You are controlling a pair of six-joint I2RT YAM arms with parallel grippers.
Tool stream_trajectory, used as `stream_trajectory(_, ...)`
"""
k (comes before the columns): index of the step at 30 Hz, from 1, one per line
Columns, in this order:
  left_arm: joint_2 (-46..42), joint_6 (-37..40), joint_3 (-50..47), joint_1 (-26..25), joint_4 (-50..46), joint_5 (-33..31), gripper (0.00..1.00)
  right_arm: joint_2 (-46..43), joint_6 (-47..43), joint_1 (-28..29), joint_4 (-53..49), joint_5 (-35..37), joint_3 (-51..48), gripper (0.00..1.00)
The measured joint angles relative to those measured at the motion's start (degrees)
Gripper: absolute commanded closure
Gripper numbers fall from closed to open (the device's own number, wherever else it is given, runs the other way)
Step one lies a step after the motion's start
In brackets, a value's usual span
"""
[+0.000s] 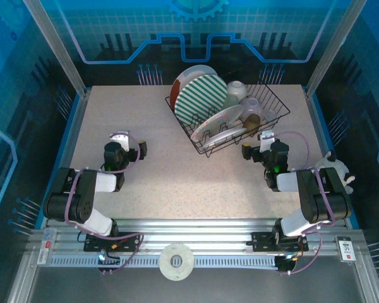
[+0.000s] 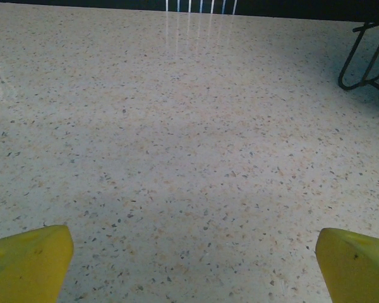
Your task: Unload the mixed dishes from the dish rack
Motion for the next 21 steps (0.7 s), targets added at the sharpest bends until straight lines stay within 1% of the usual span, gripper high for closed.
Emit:
stream_trajectory(7,0.00,0.00,0.00,0.15,0.00,0.00,0.01,0.00,0.04,-0.57,0.02,-1.20,0.31,0.00)
stream_trajectory(13,0.00,-0.04,0.17,0.15,-0.37,-0.13,0.01,0.00,0.74,-3.08,1.75,-5.14,0.07,0.00)
stream_trajectory(17,-2.34,-1.14,5.40,0.22,-10.64,-2.21,0.01,-0.15,1.95,-3.96,4.04,-5.77,-0.98,0.00)
stream_trajectory(21,-7.34,-2.16,11.30,0.22,-18.45,-4.00,0.01,-4.24,3.13,-4.00,4.22,-3.87,-4.24,0.00)
